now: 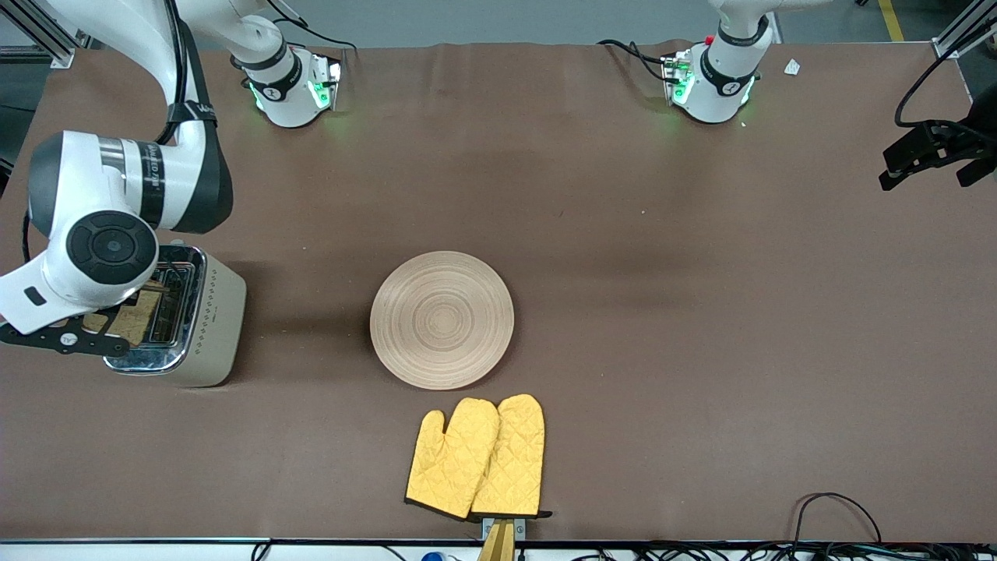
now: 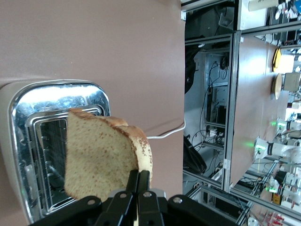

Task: Move plate and put bread in toaster
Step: 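Carry the bread with the right gripper over the toaster slot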

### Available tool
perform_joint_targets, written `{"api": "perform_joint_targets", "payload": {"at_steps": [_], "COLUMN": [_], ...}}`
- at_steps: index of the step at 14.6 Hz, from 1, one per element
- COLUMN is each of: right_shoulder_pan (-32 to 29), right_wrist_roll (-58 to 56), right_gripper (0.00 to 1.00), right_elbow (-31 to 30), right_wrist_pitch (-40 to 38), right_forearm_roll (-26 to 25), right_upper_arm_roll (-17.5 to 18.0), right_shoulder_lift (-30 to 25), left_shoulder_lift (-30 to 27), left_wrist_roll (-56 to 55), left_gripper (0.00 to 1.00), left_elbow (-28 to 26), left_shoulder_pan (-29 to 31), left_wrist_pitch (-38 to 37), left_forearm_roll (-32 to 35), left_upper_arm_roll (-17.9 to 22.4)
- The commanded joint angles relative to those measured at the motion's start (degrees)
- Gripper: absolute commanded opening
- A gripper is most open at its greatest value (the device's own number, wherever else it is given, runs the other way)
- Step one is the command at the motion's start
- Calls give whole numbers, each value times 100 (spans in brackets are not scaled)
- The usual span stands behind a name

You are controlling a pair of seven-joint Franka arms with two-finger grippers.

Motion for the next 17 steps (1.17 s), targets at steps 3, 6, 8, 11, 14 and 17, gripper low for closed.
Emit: {"api": "perform_joint_targets", "payload": {"at_steps": [3,6,8,11,14,17], "right_shoulder_pan": [-46,-55,-11,24,129,165], "right_wrist_roll": [-236,-246,-254,-429,-580,-729], "right_gripper": [0,0,0,0,0,0], "right_elbow": [-581,-747,-748,-756,-748,-660], "right_wrist_pitch": [363,565,557,548,452,241], "right_forearm_roll": [-246,-255,-255,-343,-395,-422], "right_upper_arm_roll": [42,42,42,69,78,78], "right_shoulder_lift": [-299,-299,-290,-290,-307,-377], "left_shoulder_lift": [-3,-3,5,14,14,14], "left_wrist_roll": [56,56,56,56,56,56], "left_gripper": [100,100,100,100,100,100], "left_elbow": [64,64,64,64,64,64], "left_shoulder_pan": [19,19,18,10,19,19], "left_wrist_pitch": [-104,-104,-104,-96,-104,-104], "left_forearm_roll": [-70,-70,-79,-70,-70,-70], "left_upper_arm_roll": [6,6,6,-3,6,6]}}
